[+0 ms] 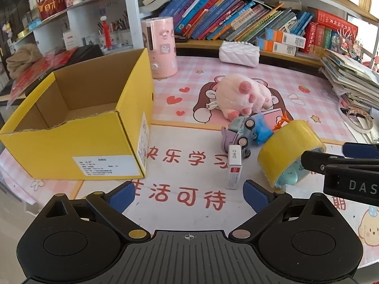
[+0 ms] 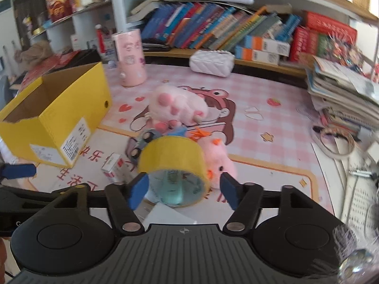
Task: Organize objects
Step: 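Lift the tape roll with the right gripper while the left gripper approaches the white charger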
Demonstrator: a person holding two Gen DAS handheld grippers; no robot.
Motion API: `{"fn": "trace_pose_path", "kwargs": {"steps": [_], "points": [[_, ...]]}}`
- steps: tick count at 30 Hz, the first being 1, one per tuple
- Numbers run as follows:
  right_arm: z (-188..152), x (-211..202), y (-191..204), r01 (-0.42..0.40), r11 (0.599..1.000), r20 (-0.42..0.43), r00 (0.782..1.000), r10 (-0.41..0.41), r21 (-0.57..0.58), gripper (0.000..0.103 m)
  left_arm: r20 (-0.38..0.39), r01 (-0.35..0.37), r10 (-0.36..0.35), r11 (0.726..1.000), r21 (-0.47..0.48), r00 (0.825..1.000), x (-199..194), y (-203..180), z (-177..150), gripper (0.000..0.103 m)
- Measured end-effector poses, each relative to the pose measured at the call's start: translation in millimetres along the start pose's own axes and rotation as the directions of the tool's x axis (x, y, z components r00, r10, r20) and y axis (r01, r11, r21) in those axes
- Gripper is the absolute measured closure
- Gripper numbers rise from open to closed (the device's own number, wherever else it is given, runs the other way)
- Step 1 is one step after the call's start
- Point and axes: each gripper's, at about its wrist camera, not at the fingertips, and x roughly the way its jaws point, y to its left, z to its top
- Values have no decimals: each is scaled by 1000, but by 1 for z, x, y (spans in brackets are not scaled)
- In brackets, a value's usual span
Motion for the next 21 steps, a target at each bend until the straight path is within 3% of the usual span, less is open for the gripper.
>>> {"fn": "trace_pose_path", "kwargs": {"steps": [6,11,15,18,20,21], "points": [[3,17,0,-34,999,-39,999,35,34,11,-12,-60,60,998,-26,998,-3,16,-2,5],[4,44,8,-78,992,-127,988,90,95,11,-27,-114,113,992,-53,993,-8,34,-8,5],[6,61,22,-82,994,-150,984,92,74,11,-29,-135,134,989,-68,991,-12,42,-12,5],[8,68,27,-55,997,-154,986,62,51,16,-17,-137,136,988,-67,991,-16,45,-12,5],[9,70,27,-30,998,-160,986,38,53,29,-10,-134,134,989,-68,991,-17,45,-12,5],[10,71,25,-25,998,-163,986,34,56,42,-7,-132,132,989,-68,991,-17,45,-12,5]]}}
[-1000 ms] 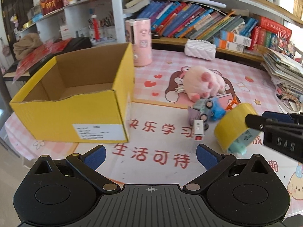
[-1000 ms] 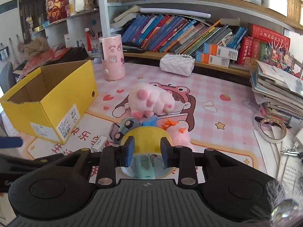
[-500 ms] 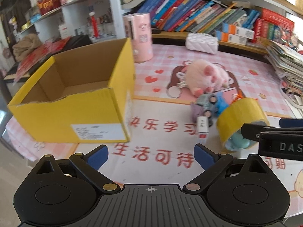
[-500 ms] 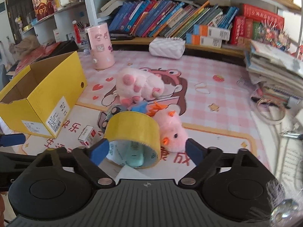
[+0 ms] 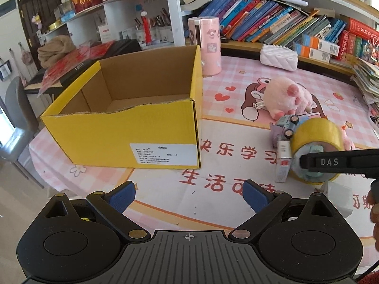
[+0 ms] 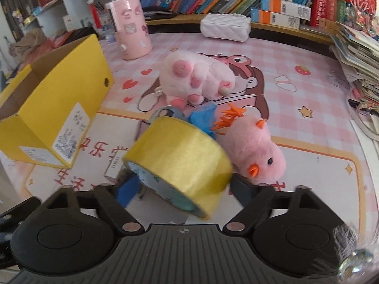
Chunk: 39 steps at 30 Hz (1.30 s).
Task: Organize objects
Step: 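Lift the tape roll with the right gripper while the left gripper approaches the white charger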
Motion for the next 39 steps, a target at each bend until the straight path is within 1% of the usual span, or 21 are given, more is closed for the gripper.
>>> {"fn": "trace_pose_path", "kwargs": {"steps": [1,3,4,7,10,13,14,16,18,20,23,27,29,32,34,36,39], "points": [[2,0,-3,-5,1000,-3,1000,5,6,56,2,4,-4,1000,0,1000,0,-1,1,5],[4,-2,-8,-27,999,6,1000,27,19,69,3,15,-15,1000,2,1000,2,-3,2,5],[5,-3,-10,-29,999,8,1000,29,19,73,4,21,-21,1000,5,1000,2,-4,2,5],[4,-5,-13,-23,1000,11,1000,22,20,80,10,39,-39,999,16,999,2,-8,3,5],[3,-8,-19,-25,999,22,999,24,42,84,11,48,-48,999,21,999,3,-11,3,5],[4,-18,-26,-47,995,77,996,40,91,88,14,50,-51,999,19,999,2,-11,3,5],[6,-23,-28,-64,993,104,993,53,104,89,15,51,-51,999,18,999,2,-11,3,5],[8,-32,-33,-130,981,159,981,106,144,89,19,53,-53,998,18,998,1,-12,3,5],[12,-38,-36,-151,976,181,976,122,158,90,22,57,-57,998,18,998,1,-12,3,5],[15,-43,-40,-154,972,176,977,123,179,90,25,62,-62,998,19,998,0,-13,3,5],[18,-52,-52,-175,954,164,977,138,244,90,30,78,-79,997,24,996,0,-17,3,5],[15,-72,-67,-159,950,200,974,106,269,90,30,109,-110,993,41,994,1,-28,5,5],[10,-80,-77,-137,942,209,975,74,307,90,33,129,-131,990,55,991,1,-36,5,5],[2,-90,-90,-84,934,219,976,6,346,90,34,168,-172,982,82,985,1,-49,4,5],[-5,-95,-99,-48,926,219,975,-37,374,90,30,199,-203,975,104,979,0,-59,3,5],[-11,-100,-106,-26,922,220,973,-65,387,90,18,231,-235,965,125,972,1,-69,1,5],[-19,-105,-112,-3,920,214,973,-88,392,90,-3,280,-283,946,165,959,2,-85,-3,5]]}}
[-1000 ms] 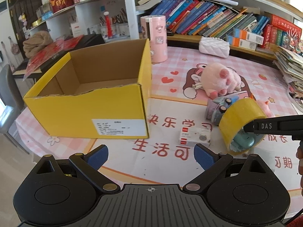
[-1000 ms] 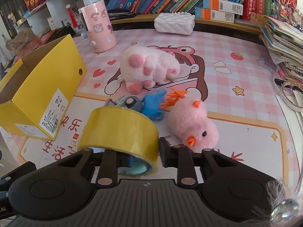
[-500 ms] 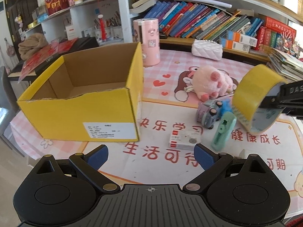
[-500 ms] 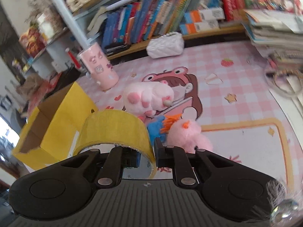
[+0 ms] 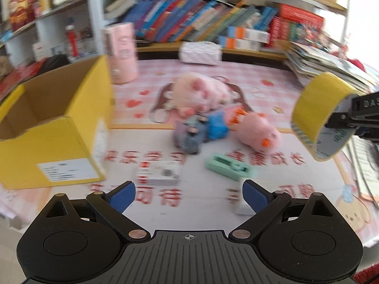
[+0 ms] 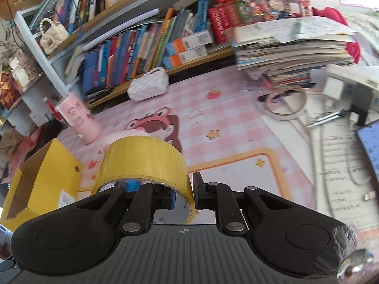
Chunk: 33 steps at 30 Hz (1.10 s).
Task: Organize objects
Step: 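Lift the tape roll with the right gripper while the left gripper approaches the white charger, then grasp the white charger with the left gripper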
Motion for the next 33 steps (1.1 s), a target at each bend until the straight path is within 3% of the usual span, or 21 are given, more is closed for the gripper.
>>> {"fn": "trace_pose_path", "kwargs": {"steps": [6,10,15,24,26,30,33], "points": [[-7,-9,-10,24,1000,-3,1000,-24,4,90,-50,110,-106,989,99,993,11,-33,-4,18],[-8,-13,-11,27,1000,-2,1000,-27,-14,90,-97,156,-147,984,92,984,25,-44,-5,34],[-9,-15,-11,26,999,2,1000,-26,-32,90,-79,179,-173,981,78,982,34,-49,-3,32],[-4,-15,-13,43,999,7,999,-43,-28,90,-124,179,-165,977,116,978,46,-59,-1,28],[-4,-14,-14,47,998,3,999,-47,-31,90,-164,178,-161,980,93,973,54,-57,-4,29],[-5,-13,-16,56,998,-4,998,-56,-33,90,-136,166,-149,978,124,979,55,-61,-6,38],[-5,-12,-17,60,998,-5,998,-60,-32,90,-140,166,-150,980,110,979,53,-56,-4,38]]}}
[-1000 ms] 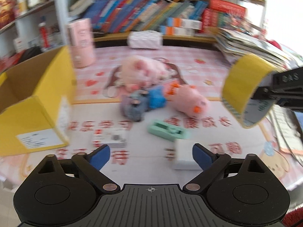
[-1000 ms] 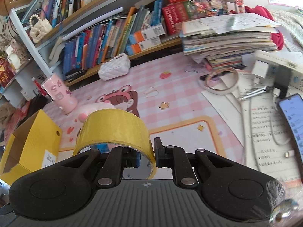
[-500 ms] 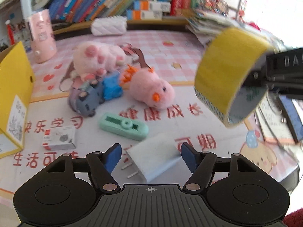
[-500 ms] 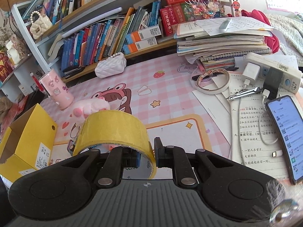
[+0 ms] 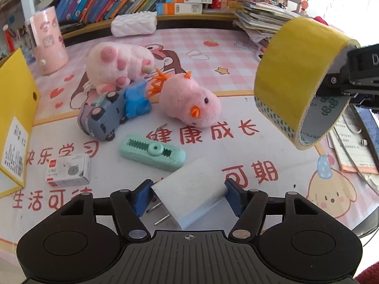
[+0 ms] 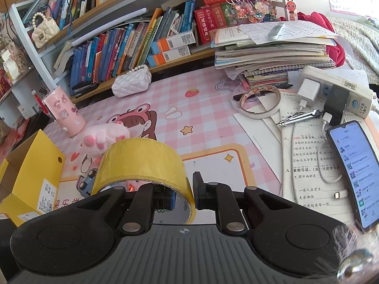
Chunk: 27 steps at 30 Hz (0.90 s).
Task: Organize objects
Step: 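Grasp the white charger with the left gripper, then carry the charger with the left gripper while the right gripper carries the tape toward the yellow box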
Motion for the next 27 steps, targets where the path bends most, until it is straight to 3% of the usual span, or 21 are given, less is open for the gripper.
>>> {"fn": "trace_pose_path", "kwargs": {"steps": [8,15,27], "points": [[-5,5,13,-43,999,-22,999,43,23,90,134,-66,80,992,-106,988,-49,39,0,38],[-20,6,61,-103,994,-60,993,102,-28,90,203,-134,191,955,-263,960,-99,98,-22,38],[-95,-24,187,-195,968,-184,969,165,-160,90,202,-190,275,913,-362,940,-173,202,-97,38]]}}
